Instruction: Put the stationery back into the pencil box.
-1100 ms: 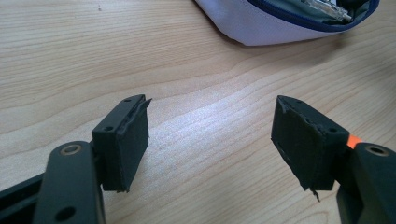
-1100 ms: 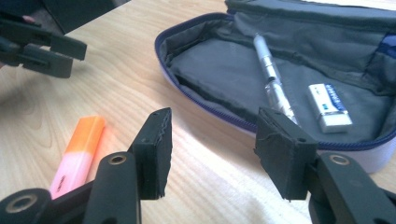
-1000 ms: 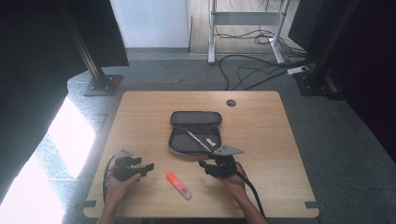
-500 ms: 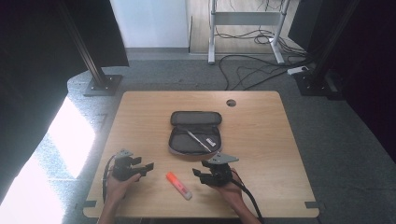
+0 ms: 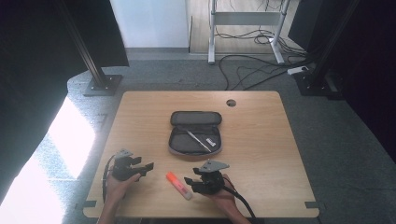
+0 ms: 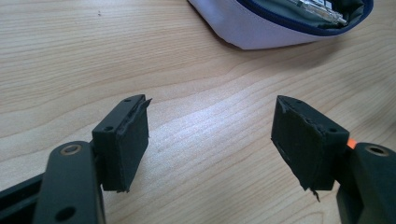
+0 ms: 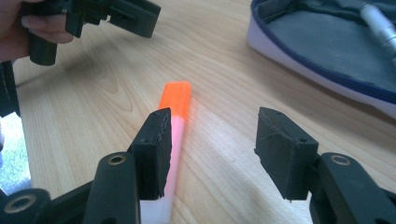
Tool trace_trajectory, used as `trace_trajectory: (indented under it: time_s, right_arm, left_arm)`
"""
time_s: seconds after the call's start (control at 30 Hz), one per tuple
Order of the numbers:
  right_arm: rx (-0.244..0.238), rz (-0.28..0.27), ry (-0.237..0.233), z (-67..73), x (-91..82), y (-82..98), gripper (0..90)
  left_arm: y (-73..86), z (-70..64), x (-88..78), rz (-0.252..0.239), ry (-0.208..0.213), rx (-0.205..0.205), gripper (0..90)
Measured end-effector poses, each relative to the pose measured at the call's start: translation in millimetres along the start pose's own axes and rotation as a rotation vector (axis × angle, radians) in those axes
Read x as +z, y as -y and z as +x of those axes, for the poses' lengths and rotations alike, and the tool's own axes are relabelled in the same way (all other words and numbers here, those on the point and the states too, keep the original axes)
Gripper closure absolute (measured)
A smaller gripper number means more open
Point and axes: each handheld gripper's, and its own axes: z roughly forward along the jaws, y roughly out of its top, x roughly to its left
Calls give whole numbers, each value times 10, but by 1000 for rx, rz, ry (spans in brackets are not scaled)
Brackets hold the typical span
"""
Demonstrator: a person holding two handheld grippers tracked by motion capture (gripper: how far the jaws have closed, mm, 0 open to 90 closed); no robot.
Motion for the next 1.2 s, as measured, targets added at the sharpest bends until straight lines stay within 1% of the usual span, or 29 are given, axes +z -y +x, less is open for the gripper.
trace_trajectory:
  time_s: [0.17, 0.33, 0.57, 0.77, 1.2]
  right_arm:
    - [-4, 9, -7, 54, 53, 8, 450]
    - [-8, 18, -14, 91, 91, 12, 453]
    - [-23, 42, -27, 161, 156, 22, 455]
    - [-31, 60, -37, 207, 214, 28, 458]
    - [-51, 98, -28, 281, 322, 63, 471]
  left_arm:
    - [0, -1, 16, 7, -1, 3, 281]
    - [-1, 1, 12, 5, -1, 3, 281]
    - [-3, -13, 8, 5, 0, 9, 281]
    - [-3, -8, 3, 2, 0, 6, 281]
    - [-4, -6, 0, 0, 0, 4, 281]
